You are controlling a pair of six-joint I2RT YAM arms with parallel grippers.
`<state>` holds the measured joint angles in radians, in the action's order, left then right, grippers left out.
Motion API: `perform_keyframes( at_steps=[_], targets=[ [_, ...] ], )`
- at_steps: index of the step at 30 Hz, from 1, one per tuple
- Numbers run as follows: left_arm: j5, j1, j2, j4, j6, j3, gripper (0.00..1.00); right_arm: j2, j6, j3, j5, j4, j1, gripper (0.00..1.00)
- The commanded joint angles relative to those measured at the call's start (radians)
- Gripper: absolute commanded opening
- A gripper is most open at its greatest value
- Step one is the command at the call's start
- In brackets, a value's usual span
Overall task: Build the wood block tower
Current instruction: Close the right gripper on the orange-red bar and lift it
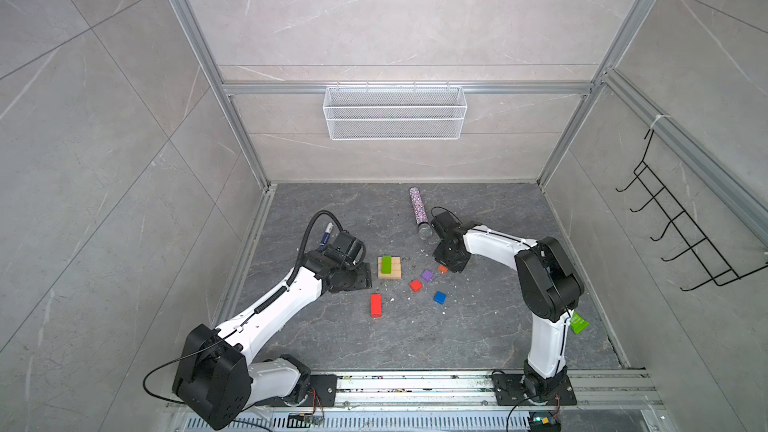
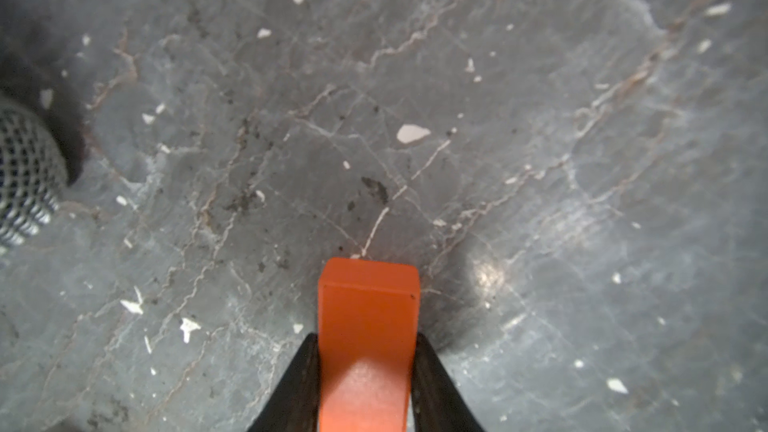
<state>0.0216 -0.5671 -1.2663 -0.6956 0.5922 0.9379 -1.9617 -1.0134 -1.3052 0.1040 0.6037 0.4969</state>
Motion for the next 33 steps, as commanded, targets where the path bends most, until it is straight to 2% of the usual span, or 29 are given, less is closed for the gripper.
perform_keyframes(
  at_steps=[1,8,18,22,28,33],
  targets=[
    [0.001,0.002,-0.009,0.027,0.002,-0.005,0.72,0.002,0.168,0.066,-0.014,-0.032,0.001,0.1],
    [-0.009,0.002,-0.051,0.044,-0.004,0.011,0.72,-0.048,0.383,0.014,-0.031,0.047,0.001,0.11],
    [0.004,0.012,-0.084,0.073,-0.01,0.019,0.71,0.043,0.537,0.126,0.003,-0.017,0.0,0.23],
    [-0.007,0.016,-0.103,0.074,-0.014,0.03,0.71,0.058,0.566,0.137,-0.007,-0.031,0.0,0.42],
    [-0.016,0.016,-0.113,0.071,-0.019,0.039,0.71,0.066,0.547,0.115,0.0,-0.036,0.0,0.69],
    [-0.012,0.016,-0.113,0.067,-0.022,0.042,0.71,0.046,0.527,0.073,0.009,-0.005,0.0,0.7]
  ],
)
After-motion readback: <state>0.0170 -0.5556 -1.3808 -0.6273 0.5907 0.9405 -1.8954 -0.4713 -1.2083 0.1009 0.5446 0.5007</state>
